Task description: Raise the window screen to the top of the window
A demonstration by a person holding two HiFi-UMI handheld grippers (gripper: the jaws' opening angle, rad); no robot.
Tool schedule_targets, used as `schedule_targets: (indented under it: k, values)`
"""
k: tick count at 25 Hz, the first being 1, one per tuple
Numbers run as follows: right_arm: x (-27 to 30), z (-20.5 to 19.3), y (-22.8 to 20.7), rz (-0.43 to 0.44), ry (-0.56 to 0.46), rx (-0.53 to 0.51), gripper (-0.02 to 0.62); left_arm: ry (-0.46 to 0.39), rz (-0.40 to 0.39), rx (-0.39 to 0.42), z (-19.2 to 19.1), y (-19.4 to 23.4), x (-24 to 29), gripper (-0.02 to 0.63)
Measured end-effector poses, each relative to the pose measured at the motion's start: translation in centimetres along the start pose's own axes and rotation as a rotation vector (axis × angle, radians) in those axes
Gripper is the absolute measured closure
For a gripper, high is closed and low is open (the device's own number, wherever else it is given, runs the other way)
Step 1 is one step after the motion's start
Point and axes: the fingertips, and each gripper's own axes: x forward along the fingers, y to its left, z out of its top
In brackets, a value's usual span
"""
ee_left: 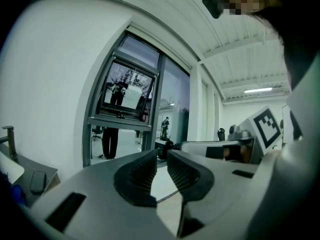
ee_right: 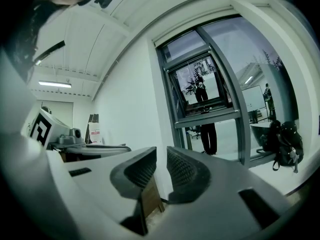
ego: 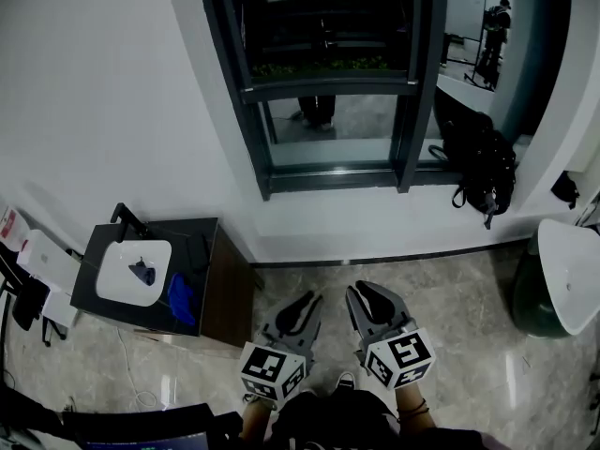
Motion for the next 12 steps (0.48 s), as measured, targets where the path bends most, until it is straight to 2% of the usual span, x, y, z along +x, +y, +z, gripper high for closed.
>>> schedule_targets:
  k: [12]
  values:
    - [-0.1,-0.3,1.5,-0.014,0.009,-0.001,0.528,0.013,0.001,-0.022,-0.5,0.6,-1.9,0.545]
